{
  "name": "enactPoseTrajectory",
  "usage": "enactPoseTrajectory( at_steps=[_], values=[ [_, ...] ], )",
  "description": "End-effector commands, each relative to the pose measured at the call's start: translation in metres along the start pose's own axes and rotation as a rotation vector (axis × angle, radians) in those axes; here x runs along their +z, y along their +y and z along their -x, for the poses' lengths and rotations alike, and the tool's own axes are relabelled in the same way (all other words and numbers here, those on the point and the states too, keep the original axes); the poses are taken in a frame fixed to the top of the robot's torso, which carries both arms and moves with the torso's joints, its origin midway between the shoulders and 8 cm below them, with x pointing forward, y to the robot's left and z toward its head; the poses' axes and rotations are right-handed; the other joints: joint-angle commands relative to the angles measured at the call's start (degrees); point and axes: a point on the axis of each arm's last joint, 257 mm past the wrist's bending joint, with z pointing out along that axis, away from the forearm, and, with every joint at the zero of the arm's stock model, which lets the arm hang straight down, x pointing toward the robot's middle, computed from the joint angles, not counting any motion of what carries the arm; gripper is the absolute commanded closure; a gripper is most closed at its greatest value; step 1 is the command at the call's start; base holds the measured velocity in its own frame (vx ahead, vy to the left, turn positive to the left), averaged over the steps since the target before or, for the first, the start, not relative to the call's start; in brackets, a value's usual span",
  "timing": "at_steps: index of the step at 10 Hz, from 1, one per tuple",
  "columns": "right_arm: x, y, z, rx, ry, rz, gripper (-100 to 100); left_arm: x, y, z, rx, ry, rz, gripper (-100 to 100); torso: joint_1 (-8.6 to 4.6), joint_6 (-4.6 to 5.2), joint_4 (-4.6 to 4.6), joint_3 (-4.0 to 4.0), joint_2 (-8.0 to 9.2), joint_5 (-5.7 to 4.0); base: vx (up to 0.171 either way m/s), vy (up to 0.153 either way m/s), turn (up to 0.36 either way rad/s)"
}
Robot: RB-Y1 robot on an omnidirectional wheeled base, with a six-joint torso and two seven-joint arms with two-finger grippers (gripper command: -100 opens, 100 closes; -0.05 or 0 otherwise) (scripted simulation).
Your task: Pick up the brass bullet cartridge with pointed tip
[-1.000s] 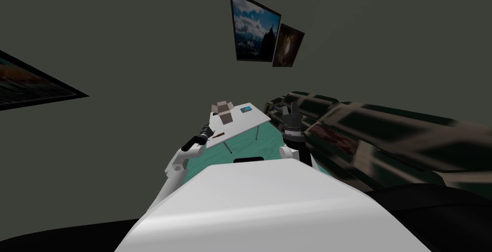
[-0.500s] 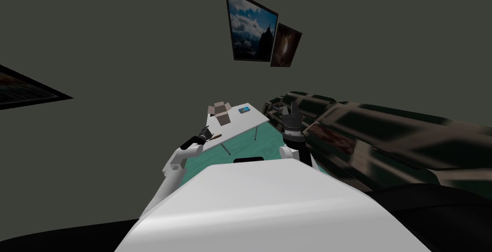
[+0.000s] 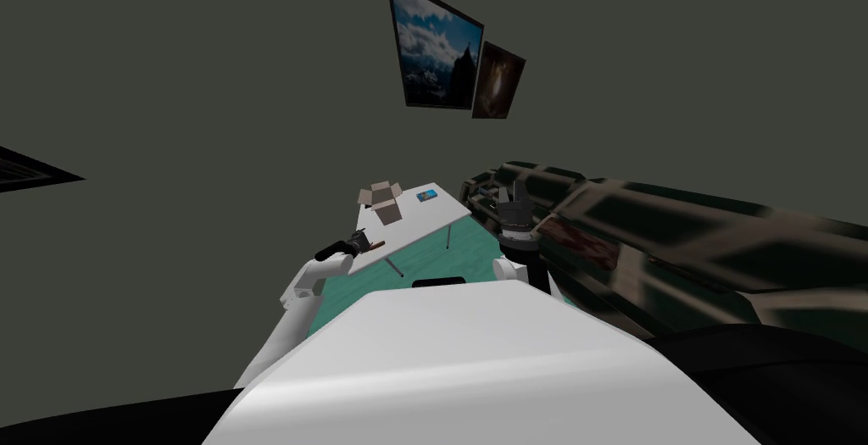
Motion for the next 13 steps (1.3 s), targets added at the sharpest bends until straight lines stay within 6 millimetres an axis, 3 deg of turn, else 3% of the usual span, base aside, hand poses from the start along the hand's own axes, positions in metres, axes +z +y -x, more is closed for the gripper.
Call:
enactPoseTrajectory(
  at_steps=[1, 4, 13],
  values=[
    [0.000, 0.000, 0.000, 0.000, 0.000, 0.000, 0, 0.000, 0.008, 0.009, -0.001, -0.020, 0.037, -100, 0.00, 0.00, 0.00, 0.00, 0.00, 0.00, 0.028, -0.039, -0.029],
    [0.000, 0.000, 0.000, 0.000, 0.000, 0.000, 0, 0.001, 0.025, 0.038, -0.006, -0.075, 0.129, -100, 0.05, -0.02, 0.01, 0.03, 0.05, 0.01, 0.031, -0.038, -0.054],
    [0.000, 0.000, 0.000, 0.000, 0.000, 0.000, 0, -0.012, 0.069, 0.095, -0.024, -0.189, 0.349, -100, 0.08, -0.02, 0.00, 0.01, 0.02, 0.01, 0.036, -0.031, -0.051]
  ],
)
